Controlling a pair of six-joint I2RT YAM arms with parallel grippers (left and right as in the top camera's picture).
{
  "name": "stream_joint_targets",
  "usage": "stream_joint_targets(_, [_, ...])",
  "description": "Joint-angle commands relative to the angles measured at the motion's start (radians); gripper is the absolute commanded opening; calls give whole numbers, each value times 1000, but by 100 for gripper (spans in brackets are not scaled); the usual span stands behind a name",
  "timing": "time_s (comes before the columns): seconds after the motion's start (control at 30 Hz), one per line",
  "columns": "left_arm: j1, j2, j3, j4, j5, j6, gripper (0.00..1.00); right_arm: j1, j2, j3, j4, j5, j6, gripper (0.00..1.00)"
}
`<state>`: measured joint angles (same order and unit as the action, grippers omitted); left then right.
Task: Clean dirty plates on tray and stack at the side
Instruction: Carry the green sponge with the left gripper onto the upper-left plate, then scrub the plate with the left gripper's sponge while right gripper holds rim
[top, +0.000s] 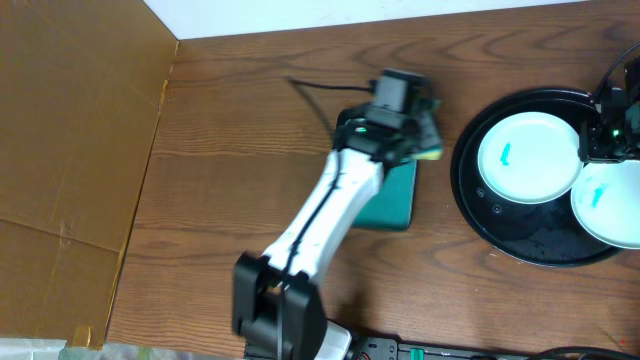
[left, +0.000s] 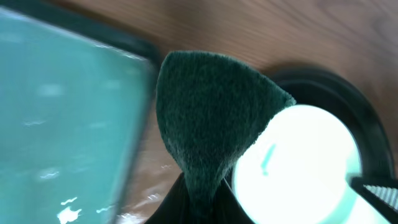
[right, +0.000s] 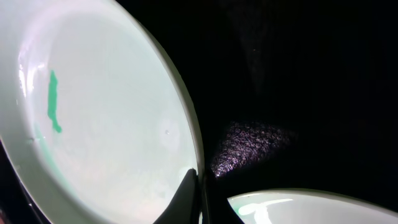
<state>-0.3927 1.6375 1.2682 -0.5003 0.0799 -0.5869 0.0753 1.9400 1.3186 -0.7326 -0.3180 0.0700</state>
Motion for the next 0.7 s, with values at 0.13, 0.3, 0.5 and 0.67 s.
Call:
stream_joint_targets(0.13, [-137, 163, 3, 185, 26, -95, 7, 56, -2, 0, 4, -1, -39, 1])
stream_joint_targets(0.3, [-190, 251, 3, 280, 25, -100, 7, 87, -2, 0, 18, 39, -48, 1])
stream_joint_targets(0.5, [-232, 319, 3, 317, 25, -137, 7, 88, 11, 0, 35, 44, -48, 1])
stream_joint_targets(0.67, [-261, 369, 3, 362, 25, -153, 7, 88, 51, 0, 49, 36, -37, 1])
